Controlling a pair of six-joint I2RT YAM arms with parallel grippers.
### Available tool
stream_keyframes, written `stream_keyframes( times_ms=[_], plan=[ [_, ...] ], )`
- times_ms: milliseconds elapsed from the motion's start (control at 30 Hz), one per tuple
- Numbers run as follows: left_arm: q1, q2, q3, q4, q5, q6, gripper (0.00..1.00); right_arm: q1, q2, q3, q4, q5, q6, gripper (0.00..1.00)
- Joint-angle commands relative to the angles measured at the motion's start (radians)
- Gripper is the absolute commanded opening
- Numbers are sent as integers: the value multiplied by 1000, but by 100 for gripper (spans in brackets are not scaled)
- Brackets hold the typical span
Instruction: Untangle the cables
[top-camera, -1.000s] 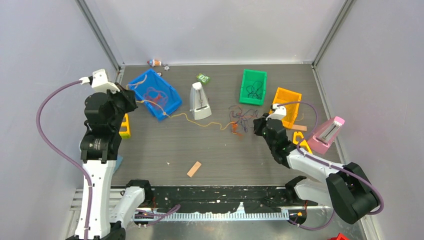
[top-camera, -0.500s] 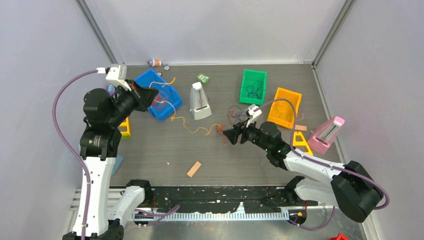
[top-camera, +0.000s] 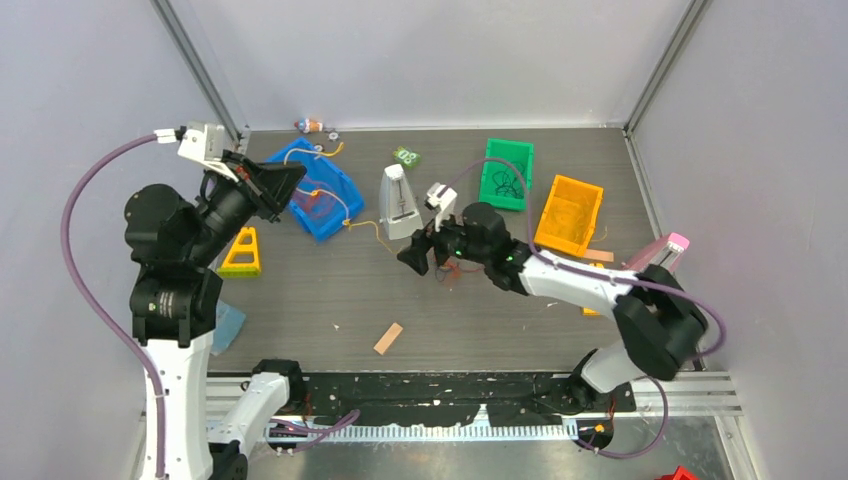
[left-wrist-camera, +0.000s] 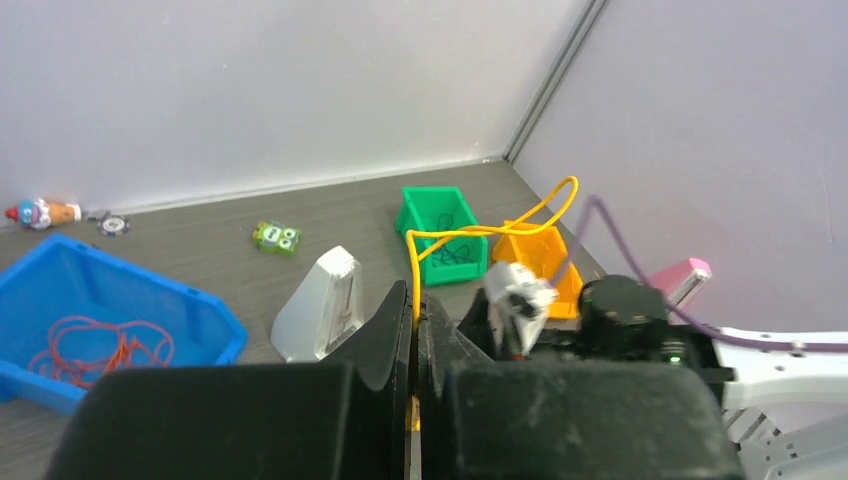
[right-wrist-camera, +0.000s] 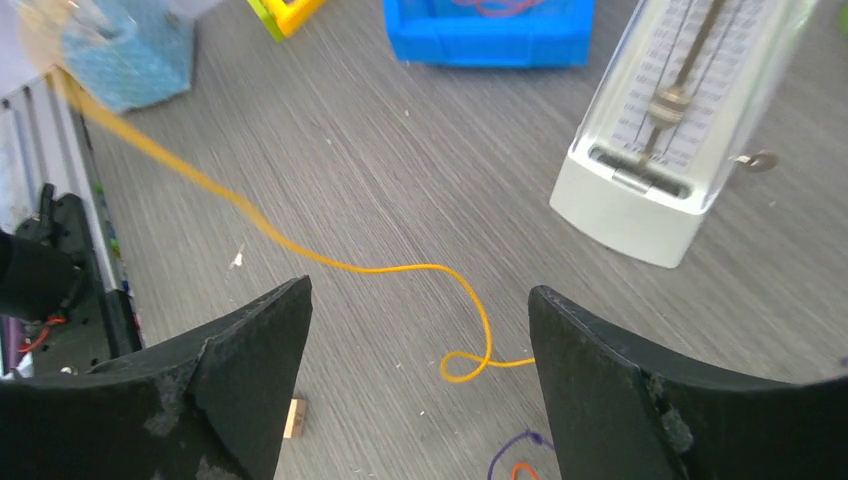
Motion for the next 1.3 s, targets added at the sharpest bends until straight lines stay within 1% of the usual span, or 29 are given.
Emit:
stream_keyframes(
  times_ms=[0,67,100,133,167,200,267,367,500,633,733,867,900,967,1000,1033,1100,1167,1267],
  plan=[
    [-2,1,83,-26,24,4,0,22,136,103,-63,-20,-20,83],
    [-2,6,113,-45,14,13,0,34,191,128,-66,-1,-15,78],
    [-2,10,125,-54,10,19,0,36,222,138,-66,3,-11,69],
    [-2,12,132,-61,7,24,0,37,231,141,-66,-2,0,51],
    [-2,14,135,-64,3,27,0,40,241,147,-64,-15,7,41],
    [-2,14,133,-65,-1,31,0,40,239,147,-55,-27,21,22],
    [-2,15,112,-62,-5,32,0,43,214,139,-42,-36,39,8],
    [-2,13,46,-31,-2,21,0,50,149,154,-67,-50,47,6],
    [-2,10,-78,37,22,-4,0,66,32,231,-185,-75,59,6],
    [-13,14,-204,125,58,-63,0,79,-95,373,-327,-85,76,5],
    [-64,32,-266,175,61,-92,0,80,-163,469,-410,-51,95,5],
    [-155,62,-309,209,32,-91,0,80,-190,475,-429,-11,118,5],
    [-169,68,-315,216,31,-92,0,80,-187,469,-433,29,122,5],
    [-183,79,-323,225,28,-93,0,79,-152,470,-515,79,132,5],
    [-184,82,-325,230,27,-94,0,79,-108,513,-557,79,123,5],
    [-186,82,-329,233,27,-95,0,80,-63,582,-644,53,116,5],
    [-188,79,-341,247,30,-95,0,102,-40,670,-734,27,90,5],
    [-199,75,-361,266,38,-97,0,123,-73,677,-713,71,68,5],
    [-229,68,-423,326,55,-106,0,127,-122,612,-647,175,86,5]
  ],
)
